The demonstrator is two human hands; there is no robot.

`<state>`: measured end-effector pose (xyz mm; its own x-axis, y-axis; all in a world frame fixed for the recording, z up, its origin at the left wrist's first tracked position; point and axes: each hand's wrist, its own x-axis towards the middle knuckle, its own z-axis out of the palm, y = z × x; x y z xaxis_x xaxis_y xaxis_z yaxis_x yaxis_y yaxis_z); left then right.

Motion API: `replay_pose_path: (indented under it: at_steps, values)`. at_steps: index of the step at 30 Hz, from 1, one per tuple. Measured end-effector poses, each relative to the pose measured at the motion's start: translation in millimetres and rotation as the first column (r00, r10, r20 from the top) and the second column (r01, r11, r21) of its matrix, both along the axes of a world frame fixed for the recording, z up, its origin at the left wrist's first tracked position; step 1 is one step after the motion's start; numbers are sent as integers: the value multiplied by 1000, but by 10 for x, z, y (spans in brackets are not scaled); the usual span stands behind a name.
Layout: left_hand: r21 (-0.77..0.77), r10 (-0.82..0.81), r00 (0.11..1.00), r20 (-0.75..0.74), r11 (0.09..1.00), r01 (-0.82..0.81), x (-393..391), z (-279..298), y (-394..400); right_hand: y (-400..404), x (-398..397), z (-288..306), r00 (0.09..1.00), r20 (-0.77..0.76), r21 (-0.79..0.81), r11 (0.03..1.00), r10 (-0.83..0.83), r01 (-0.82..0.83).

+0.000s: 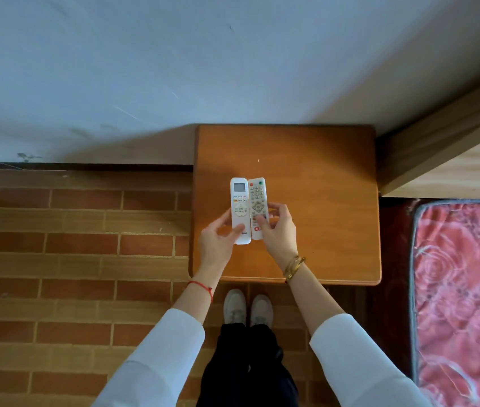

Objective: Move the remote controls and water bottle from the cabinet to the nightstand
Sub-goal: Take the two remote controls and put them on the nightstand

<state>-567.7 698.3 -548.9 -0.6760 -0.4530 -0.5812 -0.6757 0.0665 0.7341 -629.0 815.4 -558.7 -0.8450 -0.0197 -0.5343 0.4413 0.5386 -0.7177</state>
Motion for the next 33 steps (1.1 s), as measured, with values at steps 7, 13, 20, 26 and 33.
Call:
replay_pose_path:
  at_steps: [7,13,20,26,33]
  values:
    - [-29,-5,1000,3,1000,5,40,-274,-12,-32,101,-208,998,-49,72,997,27,-24]
    - [-130,-13,998,-58,991,5,46,-334,-1,-52,130,-284,991,-112,105,992,76,-64]
    - [-255,-76,994,-84,965,53,46,-368,12,-59,105,-306,986,-133,178,981,102,-78]
    - [-344,-132,989,-63,933,103,66,-440,38,-29,108,-319,987,-129,160,984,101,-79]
    - [-349,-133,991,-24,930,117,43,-421,81,12,106,-322,983,-155,158,985,97,-72]
